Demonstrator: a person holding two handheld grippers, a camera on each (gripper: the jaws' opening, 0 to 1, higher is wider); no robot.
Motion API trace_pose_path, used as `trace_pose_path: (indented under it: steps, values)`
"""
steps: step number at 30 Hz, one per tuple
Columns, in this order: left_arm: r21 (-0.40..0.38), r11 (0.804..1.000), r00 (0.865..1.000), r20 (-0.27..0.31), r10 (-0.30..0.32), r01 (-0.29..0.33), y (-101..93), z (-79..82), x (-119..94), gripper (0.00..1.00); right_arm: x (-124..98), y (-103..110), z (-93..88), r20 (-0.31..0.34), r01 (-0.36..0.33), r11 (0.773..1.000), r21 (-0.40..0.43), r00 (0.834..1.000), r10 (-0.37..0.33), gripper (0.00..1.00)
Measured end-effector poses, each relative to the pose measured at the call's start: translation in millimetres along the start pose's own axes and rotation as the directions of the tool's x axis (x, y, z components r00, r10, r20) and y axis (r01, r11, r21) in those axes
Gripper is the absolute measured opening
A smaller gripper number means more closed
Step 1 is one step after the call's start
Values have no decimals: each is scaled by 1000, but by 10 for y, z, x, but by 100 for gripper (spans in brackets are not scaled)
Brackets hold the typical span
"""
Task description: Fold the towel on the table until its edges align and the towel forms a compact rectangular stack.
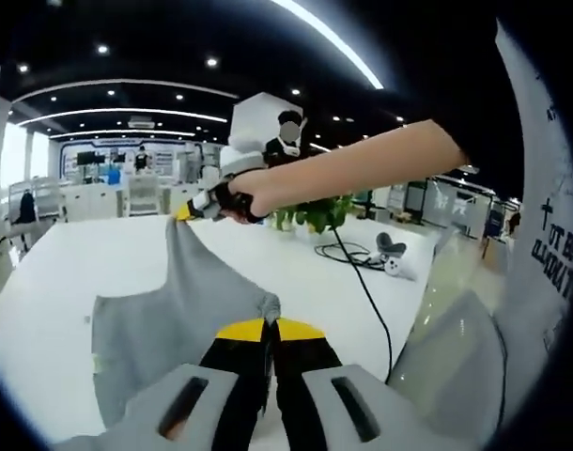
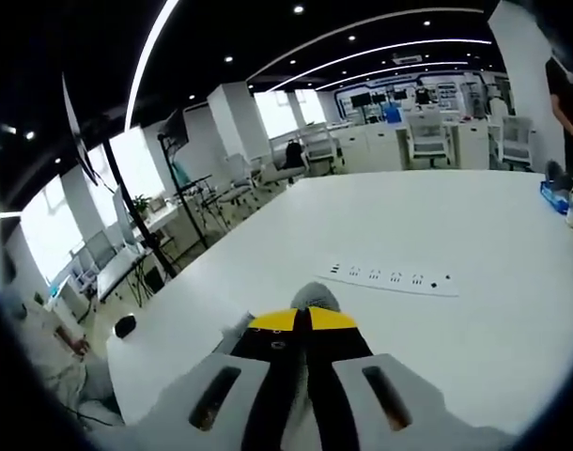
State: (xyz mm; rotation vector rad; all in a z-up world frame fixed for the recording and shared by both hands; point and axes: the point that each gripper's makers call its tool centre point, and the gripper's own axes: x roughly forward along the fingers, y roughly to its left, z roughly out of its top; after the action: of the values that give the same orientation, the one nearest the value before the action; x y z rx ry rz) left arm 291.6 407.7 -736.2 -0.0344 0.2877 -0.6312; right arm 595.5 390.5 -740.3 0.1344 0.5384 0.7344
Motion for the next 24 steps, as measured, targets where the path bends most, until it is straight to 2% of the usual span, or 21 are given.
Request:
trace_pose_path:
  steps: [2,4,6,13,18,22,24]
  values:
    - [-39,997,998,6,60,-59,140,-17,-99,2,45,39,21,1,-8,1000,-1,1000,8,0]
    - [-49,996,997,11,80,-79,208,-27,-163,2,69,71,25,1,-14,1000,-4,1000,14,0]
    - [-66,990,992,10,125,-124,317,-57,-246,2,108,112,23,-2,-21,1000,-9,1000,21,0]
    - [-117,972,979,11,204,-202,560,-138,-442,2,247,320,42,2,-30,999,-41,1000,30,0]
    - [-146,956,967,-19,255,-255,690,-274,-550,2,405,530,27,-14,-61,996,-71,998,60,0]
    - [-189,937,956,-69,286,-294,782,-481,-606,2,533,625,-71,-41,-75,992,-101,997,71,0]
    - [-201,931,952,-75,296,-305,820,-541,-622,2,596,655,-129,-53,-76,992,-100,996,71,0]
